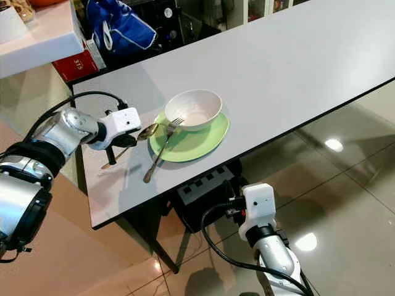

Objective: Setting the table

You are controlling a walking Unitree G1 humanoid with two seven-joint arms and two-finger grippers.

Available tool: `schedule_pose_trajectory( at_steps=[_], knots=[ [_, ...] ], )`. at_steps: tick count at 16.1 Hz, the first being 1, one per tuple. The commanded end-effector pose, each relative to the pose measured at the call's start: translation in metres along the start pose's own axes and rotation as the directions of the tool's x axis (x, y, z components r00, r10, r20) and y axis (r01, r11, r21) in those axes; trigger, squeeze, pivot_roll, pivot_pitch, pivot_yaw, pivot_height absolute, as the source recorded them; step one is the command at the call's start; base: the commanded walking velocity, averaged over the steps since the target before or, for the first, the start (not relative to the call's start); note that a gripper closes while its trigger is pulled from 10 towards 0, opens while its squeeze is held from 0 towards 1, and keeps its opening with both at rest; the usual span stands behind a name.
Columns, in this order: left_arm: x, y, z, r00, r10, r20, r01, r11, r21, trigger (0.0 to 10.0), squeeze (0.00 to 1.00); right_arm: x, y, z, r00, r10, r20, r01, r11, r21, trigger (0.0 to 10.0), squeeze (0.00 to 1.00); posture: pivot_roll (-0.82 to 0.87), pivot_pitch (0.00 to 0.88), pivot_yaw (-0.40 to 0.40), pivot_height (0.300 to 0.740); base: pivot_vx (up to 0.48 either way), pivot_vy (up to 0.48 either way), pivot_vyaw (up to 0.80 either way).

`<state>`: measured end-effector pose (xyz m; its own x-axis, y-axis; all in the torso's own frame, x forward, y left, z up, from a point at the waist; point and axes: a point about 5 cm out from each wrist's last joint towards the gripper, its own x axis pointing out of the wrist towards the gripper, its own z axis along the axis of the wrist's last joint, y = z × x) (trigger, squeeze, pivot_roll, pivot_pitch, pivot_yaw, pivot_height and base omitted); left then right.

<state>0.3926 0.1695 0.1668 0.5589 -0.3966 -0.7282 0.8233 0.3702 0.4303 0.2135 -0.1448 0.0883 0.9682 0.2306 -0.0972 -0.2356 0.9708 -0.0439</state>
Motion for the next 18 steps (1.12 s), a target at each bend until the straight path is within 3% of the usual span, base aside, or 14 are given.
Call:
schedule_pose_trajectory(
  at_steps=[1,2,4,5,6,14,15,16,18],
  knots=[
    [-0.005,0.008,0.005,0.999,0.044,-0.007,-0.044,0.999,0.017,0.0,0.12,0.0,0.005,0.003,1.0,0.015,0.004,-0.015,1.0,0.002,10.0,0.0,-0.22,0.0,0.233,0.74,0.0,0.0,0.0],
    [-0.003,0.008,0.007,0.998,0.061,-0.004,-0.06,0.998,0.03,0.0,0.75,0.0,0.005,0.003,1.0,0.016,0.005,-0.016,1.0,0.001,10.0,0.0,-0.22,0.0,0.234,0.74,0.0,0.0,0.0],
    [0.0,0.007,0.013,0.997,0.082,0.005,-0.082,0.995,0.054,0.0,0.76,0.0,0.006,0.003,1.0,0.016,0.006,-0.016,1.0,0.001,10.0,0.0,-0.22,0.0,0.235,0.74,0.0,0.0,0.0],
    [0.001,0.006,0.014,0.996,0.087,0.007,-0.088,0.994,0.061,0.0,0.82,0.001,0.006,0.003,1.0,0.017,0.006,-0.017,1.0,0.001,10.0,0.0,-0.22,0.0,0.235,0.74,0.0,0.0,0.0],
    [0.002,0.006,0.016,0.995,0.097,0.011,-0.097,0.993,0.063,0.0,1.0,0.001,0.006,0.003,1.0,0.018,0.006,-0.018,1.0,0.001,10.0,0.0,-0.22,0.0,0.235,0.74,0.0,0.0,0.0],
    [0.01,0.0,0.017,0.992,0.125,-0.01,-0.124,0.989,0.081,0.0,1.0,0.001,0.01,0.002,1.0,0.021,0.007,-0.021,1.0,0.005,10.0,0.0,-0.23,0.0,0.242,0.74,0.0,0.0,0.0],
    [0.01,0.0,0.016,0.993,0.12,-0.021,-0.118,0.989,0.09,2.0,1.0,0.001,0.01,0.002,1.0,0.02,0.007,-0.02,1.0,0.007,10.0,0.0,-0.23,0.0,0.242,0.74,0.0,0.0,0.0],
    [0.01,0.0,0.015,0.991,0.129,-0.025,-0.126,0.987,0.095,8.8,1.0,0.001,0.01,0.002,1.0,0.02,0.007,-0.02,1.0,0.008,10.0,0.0,-0.23,0.0,0.243,0.74,0.0,0.0,0.0],
    [0.01,0.0,0.015,0.991,0.133,-0.026,-0.13,0.987,0.096,9.3,1.0,0.0,0.01,0.002,1.0,0.02,0.006,-0.02,1.0,0.01,10.0,0.0,-0.23,0.0,0.242,0.74,0.0,0.0,0.0]
  ],
)
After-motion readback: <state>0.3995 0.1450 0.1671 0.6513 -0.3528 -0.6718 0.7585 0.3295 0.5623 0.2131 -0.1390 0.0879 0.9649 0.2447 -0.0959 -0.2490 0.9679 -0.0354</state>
